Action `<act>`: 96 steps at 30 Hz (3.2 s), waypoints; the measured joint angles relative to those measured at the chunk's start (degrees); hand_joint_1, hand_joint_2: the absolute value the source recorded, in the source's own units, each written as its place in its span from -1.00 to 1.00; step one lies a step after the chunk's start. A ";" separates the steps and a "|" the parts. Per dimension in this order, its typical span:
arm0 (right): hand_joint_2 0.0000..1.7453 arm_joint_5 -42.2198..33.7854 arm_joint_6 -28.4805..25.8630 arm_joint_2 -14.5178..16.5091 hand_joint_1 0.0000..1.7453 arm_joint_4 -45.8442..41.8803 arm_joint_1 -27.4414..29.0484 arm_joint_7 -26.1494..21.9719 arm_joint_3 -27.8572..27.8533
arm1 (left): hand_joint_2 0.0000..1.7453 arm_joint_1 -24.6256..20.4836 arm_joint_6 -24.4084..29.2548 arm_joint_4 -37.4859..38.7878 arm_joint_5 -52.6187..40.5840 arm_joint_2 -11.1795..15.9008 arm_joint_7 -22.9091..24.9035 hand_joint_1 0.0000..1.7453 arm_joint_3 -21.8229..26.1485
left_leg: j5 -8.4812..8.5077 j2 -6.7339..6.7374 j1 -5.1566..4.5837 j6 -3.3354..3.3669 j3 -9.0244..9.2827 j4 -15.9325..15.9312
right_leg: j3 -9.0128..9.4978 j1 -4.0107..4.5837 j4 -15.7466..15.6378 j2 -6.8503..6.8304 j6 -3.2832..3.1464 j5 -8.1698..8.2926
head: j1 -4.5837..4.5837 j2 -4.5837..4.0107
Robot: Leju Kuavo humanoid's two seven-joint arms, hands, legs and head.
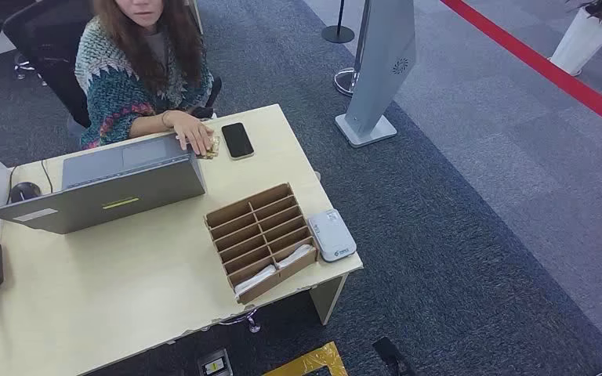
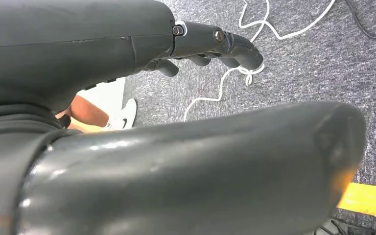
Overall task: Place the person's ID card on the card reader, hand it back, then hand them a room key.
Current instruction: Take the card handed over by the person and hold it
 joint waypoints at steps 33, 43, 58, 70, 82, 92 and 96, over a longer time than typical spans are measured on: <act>-1.00 -0.85 -0.16 0.00 -1.00 0.09 0.26 0.27 -2.71 | -1.00 -0.06 -0.17 0.00 -0.02 0.00 -0.81 -1.00 -0.46 | 0.00 0.00 0.00 0.00 0.00 0.00 | 0.00 0.00 0.00 0.00 0.00 0.00 | 0.00 -0.01; 1.00 -8.64 -1.61 -0.44 -1.00 0.10 -0.29 -4.15 -5.65 | -1.00 -0.08 -0.05 0.00 0.23 0.00 -1.07 -1.00 -0.46 | 0.00 0.00 -0.02 0.00 -0.03 0.00 | 0.00 -0.01 0.00 0.00 0.00 0.00 | 0.00 0.00; 1.00 -50.22 0.24 -15.75 -1.00 -6.06 -24.59 -26.55 -7.94 | -1.00 -0.36 1.06 0.03 3.10 -0.01 -4.28 -1.00 -0.44 | 0.32 0.12 -0.55 0.43 -0.14 0.06 | -0.28 -0.55 0.01 0.11 0.39 0.36 | 0.24 0.01; 1.00 -60.68 -11.48 -26.39 -1.00 -58.44 -24.03 13.19 46.45 | -1.00 -1.10 1.79 0.35 2.58 -0.34 -4.44 -1.00 -0.62 | -0.01 0.92 -1.35 0.85 -1.44 0.03 | -0.70 -1.30 0.56 0.90 0.73 0.24 | 1.13 0.01; 1.00 -30.66 4.91 -29.28 -1.00 -79.54 -32.85 15.27 95.52 | -1.00 -1.78 0.74 0.35 -0.35 -0.42 -5.18 -1.00 -3.39 | 0.58 -1.10 -0.77 0.61 -0.93 0.13 | -0.75 -0.76 0.56 -1.13 0.44 0.08 | 1.15 0.01; 1.00 -30.46 10.61 -28.82 -1.00 -82.08 -34.74 14.27 110.52 | -1.00 -1.94 -0.03 0.35 -0.58 -0.33 -5.18 -1.00 -4.59 | 0.54 -0.96 -0.77 0.58 -0.94 0.10 | -0.81 -0.75 0.55 -0.95 0.41 0.05 | 1.14 0.01; 1.00 -30.95 11.73 -28.60 -1.00 -82.12 -34.73 14.43 113.79 | -1.00 -1.96 -0.04 0.35 -0.57 -0.31 -5.19 -1.00 -4.70 | 0.54 -0.90 -0.77 0.58 -0.92 0.11 | -0.82 -0.75 0.55 -0.89 0.41 0.06 | 1.15 0.01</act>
